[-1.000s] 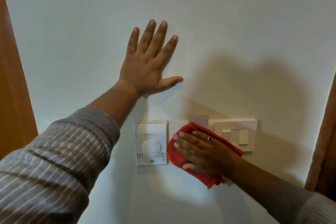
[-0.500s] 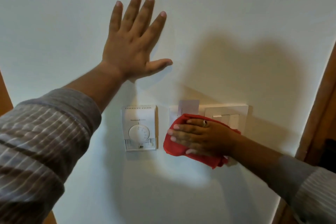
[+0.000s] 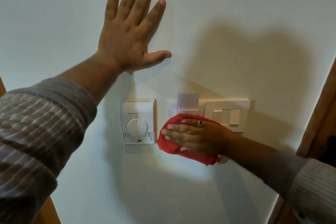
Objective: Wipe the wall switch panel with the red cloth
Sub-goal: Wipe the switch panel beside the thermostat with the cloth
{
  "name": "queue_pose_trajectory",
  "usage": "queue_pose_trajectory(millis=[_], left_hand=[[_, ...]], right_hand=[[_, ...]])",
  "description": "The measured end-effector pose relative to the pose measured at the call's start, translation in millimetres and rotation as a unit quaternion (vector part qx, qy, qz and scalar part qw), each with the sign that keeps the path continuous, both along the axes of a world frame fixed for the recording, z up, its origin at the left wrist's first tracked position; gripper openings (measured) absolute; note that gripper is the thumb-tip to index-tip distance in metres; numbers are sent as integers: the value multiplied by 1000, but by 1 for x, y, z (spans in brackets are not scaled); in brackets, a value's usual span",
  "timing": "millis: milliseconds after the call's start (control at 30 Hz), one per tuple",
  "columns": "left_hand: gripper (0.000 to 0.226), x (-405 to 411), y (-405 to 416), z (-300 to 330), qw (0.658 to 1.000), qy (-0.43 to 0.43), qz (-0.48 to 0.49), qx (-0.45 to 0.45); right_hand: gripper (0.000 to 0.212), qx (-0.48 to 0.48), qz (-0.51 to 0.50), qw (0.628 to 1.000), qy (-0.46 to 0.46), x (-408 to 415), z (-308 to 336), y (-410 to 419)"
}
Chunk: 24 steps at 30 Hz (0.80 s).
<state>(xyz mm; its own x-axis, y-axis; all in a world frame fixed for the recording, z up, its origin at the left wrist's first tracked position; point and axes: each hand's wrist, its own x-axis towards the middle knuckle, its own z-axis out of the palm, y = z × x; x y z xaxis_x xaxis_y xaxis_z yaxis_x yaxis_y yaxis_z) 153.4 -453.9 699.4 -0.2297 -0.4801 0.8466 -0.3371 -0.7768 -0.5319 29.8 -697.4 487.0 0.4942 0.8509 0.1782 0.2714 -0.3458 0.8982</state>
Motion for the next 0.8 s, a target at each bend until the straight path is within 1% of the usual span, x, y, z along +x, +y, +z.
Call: queue_pose_trajectory(millis=[67, 133, 167, 267, 300, 333, 367, 433, 467, 500, 533, 567, 633, 733, 800], left_hand=[[105, -1, 1, 1, 1000, 2, 4, -4], [105, -3, 1, 1, 1000, 8, -2, -3], [105, -3, 1, 0, 1000, 12, -3, -3], [104, -5, 0, -2, 1000, 27, 0, -8], [104, -5, 0, -2, 999, 32, 0, -7], [105, -5, 2, -3, 999, 37, 2, -8], [105, -6, 3, -2, 999, 37, 5, -10], [104, -8, 2, -3, 999, 35, 2, -6], [104, -8, 2, -3, 999, 37, 2, -5], [104, -9, 2, -3, 999, 39, 5, -4], [105, -9, 3, -3, 999, 42, 8, -5], [105, -9, 3, -3, 999, 45, 10, -7], [105, -9, 4, -3, 999, 51, 12, -7], [105, -10, 2, -5, 999, 51, 10, -6], [104, -10, 3, -4, 998, 58, 10, -5]], right_hand=[[69, 9, 9, 1000, 3, 0, 10, -2], [69, 75, 26, 996, -41, -2, 8, 1], [69, 127, 35, 989, -74, -3, 5, 6], [69, 287, 22, 943, -167, 1, -7, 29], [70, 318, 9, 930, -184, 3, -12, 36], [70, 321, 3, 927, -193, 4, -16, 39], [70, 291, 8, 938, -190, 4, -17, 38], [68, 156, 34, 977, -138, 0, -13, 21], [68, 94, 45, 990, -99, -2, -7, 11], [68, 57, 49, 995, -67, -3, 0, 4], [69, 48, 52, 996, -51, -3, 6, 0], [71, 64, 56, 995, -54, -2, 8, -2], [73, 136, 57, 984, -103, -1, 5, 0], [76, 251, 39, 949, -185, 1, -8, 11], [77, 294, 26, 935, -198, 3, -14, 18]])
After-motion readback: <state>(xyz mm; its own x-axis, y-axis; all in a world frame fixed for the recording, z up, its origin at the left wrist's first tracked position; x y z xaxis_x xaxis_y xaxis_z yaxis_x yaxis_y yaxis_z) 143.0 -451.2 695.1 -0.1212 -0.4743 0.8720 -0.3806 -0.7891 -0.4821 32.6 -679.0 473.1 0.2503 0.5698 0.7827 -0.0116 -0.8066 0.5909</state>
